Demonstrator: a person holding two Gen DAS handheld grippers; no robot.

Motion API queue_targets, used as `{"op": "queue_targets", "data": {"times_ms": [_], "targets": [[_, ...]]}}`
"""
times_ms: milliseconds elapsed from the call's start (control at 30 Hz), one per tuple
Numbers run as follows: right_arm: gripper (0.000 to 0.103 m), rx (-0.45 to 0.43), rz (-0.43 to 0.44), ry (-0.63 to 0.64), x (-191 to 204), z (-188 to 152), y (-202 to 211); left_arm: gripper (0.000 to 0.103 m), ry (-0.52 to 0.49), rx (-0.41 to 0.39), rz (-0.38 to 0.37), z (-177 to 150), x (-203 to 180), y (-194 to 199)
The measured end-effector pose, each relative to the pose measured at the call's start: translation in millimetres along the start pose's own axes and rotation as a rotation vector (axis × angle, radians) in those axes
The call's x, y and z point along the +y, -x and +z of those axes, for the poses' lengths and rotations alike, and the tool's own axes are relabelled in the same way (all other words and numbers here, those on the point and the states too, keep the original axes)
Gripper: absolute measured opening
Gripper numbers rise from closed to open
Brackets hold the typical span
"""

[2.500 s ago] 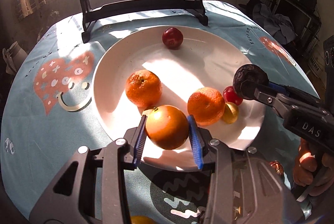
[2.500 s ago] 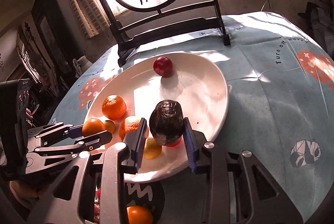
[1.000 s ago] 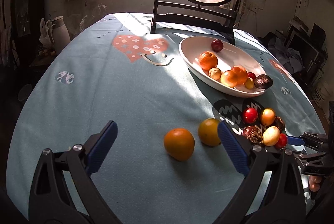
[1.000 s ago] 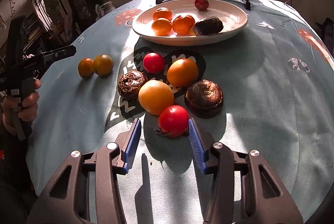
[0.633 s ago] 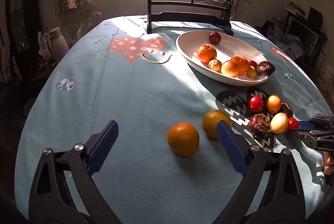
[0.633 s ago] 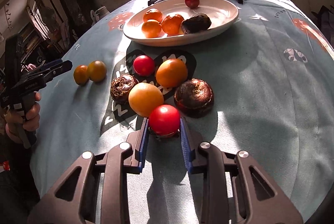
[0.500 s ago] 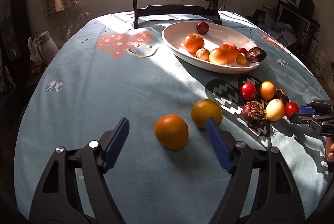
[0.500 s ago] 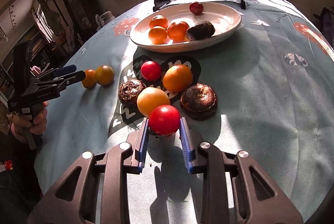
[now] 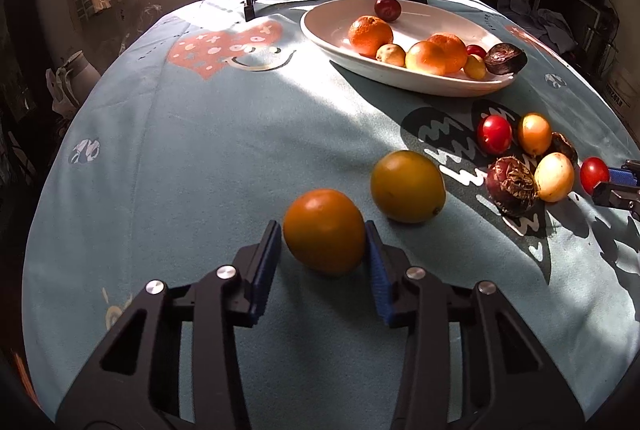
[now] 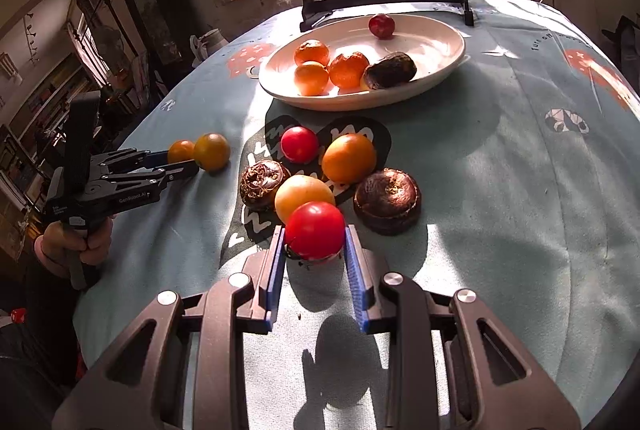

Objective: Organize fruits
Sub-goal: 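Grasp a red tomato with the right gripper while the left gripper grasps an orange, then lower the tomato and orange onto the white plate and open both grippers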

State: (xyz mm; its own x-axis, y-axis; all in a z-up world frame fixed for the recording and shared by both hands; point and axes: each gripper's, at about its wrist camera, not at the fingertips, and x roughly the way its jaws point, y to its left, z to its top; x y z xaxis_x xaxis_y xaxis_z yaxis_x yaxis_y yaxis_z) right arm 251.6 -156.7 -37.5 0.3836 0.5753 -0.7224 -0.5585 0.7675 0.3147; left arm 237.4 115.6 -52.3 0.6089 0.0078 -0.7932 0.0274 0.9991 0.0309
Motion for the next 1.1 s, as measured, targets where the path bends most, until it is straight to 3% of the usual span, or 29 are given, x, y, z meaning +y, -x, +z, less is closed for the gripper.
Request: {"op": "queue_targets", "data": {"times_ms": [367, 467, 567, 700, 800, 1100], "targets": [[0.029, -0.026, 0.001, 0.007, -1, -1, 5, 0.039, 0.003, -0.018, 0.012, 0, -1, 3], [0.029, -0.088, 0.012, 0.032, 3, 4, 13, 0.039, 0.036, -0.041, -0.003, 5, 4, 9], [0.029, -0.208, 0.006, 0.063, 6, 23, 25, 0.039, 0.076, -0.08, -0.064, 25, 4, 18], [0.029, -0.323, -0.05, -0.021, -15, 67, 22, 0.039, 0.083, -0.135, -0.109, 66, -11, 20], [0.029, -0.329, -0.079, -0.06, -34, 95, 1, 0.039, 0.106, -0.144, -0.15, 99, -20, 8], [0.029, -0.239, -0.09, -0.171, -84, 139, -56, 0.039, 0.118, -0.108, -0.125, 167, -36, -53]]}}
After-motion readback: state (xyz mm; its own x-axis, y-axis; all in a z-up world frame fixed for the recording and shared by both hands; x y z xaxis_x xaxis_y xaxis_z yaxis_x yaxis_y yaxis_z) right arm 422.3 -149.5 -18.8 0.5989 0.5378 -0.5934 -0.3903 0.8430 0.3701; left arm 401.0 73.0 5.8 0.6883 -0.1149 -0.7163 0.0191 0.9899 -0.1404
